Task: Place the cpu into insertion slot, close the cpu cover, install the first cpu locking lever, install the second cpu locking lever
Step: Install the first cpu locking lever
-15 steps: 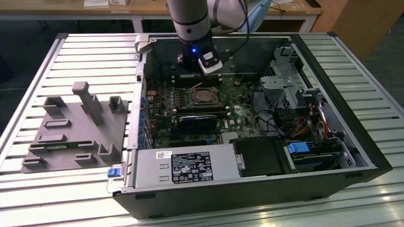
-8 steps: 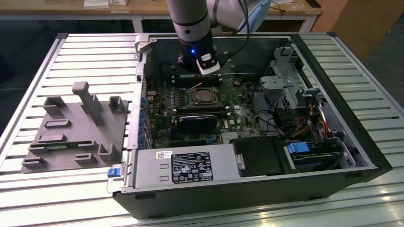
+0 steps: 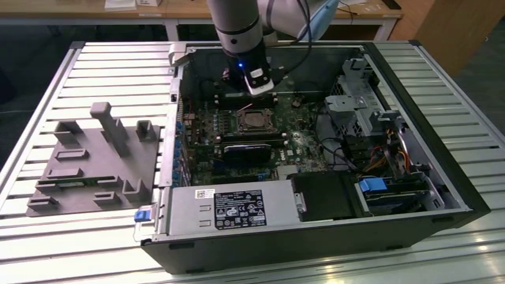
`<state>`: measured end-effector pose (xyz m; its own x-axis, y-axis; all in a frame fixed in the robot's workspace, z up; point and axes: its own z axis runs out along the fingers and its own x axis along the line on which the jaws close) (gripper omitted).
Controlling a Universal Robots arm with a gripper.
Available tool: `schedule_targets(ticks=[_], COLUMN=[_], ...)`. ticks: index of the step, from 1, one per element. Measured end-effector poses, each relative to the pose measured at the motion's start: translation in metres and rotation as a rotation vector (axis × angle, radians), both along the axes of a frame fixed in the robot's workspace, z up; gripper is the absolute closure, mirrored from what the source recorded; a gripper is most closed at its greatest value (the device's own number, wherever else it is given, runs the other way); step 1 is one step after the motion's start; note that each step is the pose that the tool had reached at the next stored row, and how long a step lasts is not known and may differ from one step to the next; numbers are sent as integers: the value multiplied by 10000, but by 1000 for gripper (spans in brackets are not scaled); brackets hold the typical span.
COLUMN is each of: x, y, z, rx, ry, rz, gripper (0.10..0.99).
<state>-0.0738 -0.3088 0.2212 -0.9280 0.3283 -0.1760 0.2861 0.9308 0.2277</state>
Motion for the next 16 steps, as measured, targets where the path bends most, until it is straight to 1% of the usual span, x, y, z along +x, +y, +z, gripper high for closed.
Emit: schedule_targets(ticks=[2,5,8,12,13,16], x=[-1,-1,-2,-2,-3,-4], y=[0,0,0,0,0,9], z=[-7,-22,-44,-73,-78,-83], rx=[52,69,68,70,69,68], ry=[-27,-92,-169,-296,-318,-337], rz=[-73,-185,-310,-466,-504,-594], gripper=[984,984,984,984,984,984])
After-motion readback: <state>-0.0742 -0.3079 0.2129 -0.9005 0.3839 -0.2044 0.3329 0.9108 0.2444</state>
